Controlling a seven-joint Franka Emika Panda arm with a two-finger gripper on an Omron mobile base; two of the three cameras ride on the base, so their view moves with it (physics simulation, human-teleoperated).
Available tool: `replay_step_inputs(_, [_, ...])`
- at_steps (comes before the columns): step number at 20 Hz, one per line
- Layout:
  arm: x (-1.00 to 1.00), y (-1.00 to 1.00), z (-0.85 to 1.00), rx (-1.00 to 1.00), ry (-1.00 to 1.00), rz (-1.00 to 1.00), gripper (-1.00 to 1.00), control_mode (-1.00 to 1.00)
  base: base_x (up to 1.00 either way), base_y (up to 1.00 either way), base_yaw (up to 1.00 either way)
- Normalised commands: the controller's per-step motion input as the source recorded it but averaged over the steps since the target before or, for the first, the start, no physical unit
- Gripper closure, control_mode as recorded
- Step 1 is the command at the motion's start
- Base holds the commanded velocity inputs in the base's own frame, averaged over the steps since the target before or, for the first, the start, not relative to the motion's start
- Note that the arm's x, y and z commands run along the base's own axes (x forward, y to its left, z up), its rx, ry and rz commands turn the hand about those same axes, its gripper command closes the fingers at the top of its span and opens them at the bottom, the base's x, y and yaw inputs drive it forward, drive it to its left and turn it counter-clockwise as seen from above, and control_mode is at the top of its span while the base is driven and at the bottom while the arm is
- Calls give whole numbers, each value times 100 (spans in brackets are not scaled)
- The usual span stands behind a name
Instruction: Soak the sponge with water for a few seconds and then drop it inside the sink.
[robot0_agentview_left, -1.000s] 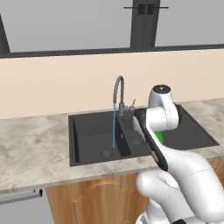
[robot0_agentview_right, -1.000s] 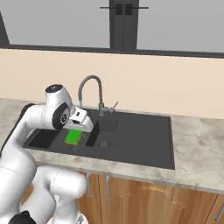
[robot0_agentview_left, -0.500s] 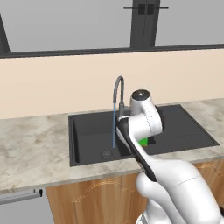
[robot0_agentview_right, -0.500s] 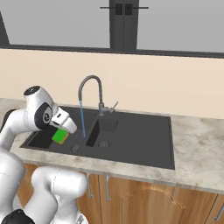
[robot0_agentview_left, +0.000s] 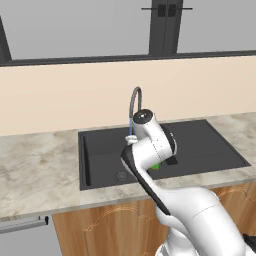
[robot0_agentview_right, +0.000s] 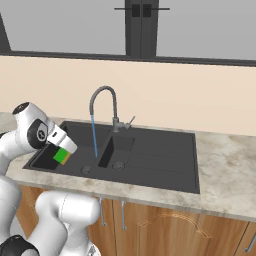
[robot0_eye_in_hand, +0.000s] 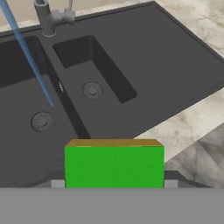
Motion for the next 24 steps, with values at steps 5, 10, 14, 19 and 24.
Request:
replay_step_inputs(5, [42, 12, 0, -1, 0, -5, 100, -100, 0, 0, 0])
replay_step_inputs(10, [34, 15, -3, 0, 0, -14, 100, -100, 0, 0, 0])
replay_step_inputs(14, [11, 33, 0, -2, 0, -26, 100, -100, 0, 0, 0])
replay_step_inputs(19, [0, 32, 0, -1, -1, -21, 100, -100, 0, 0, 0])
replay_step_inputs(24, [17, 3, -6, -2, -1, -10, 100, -100, 0, 0, 0])
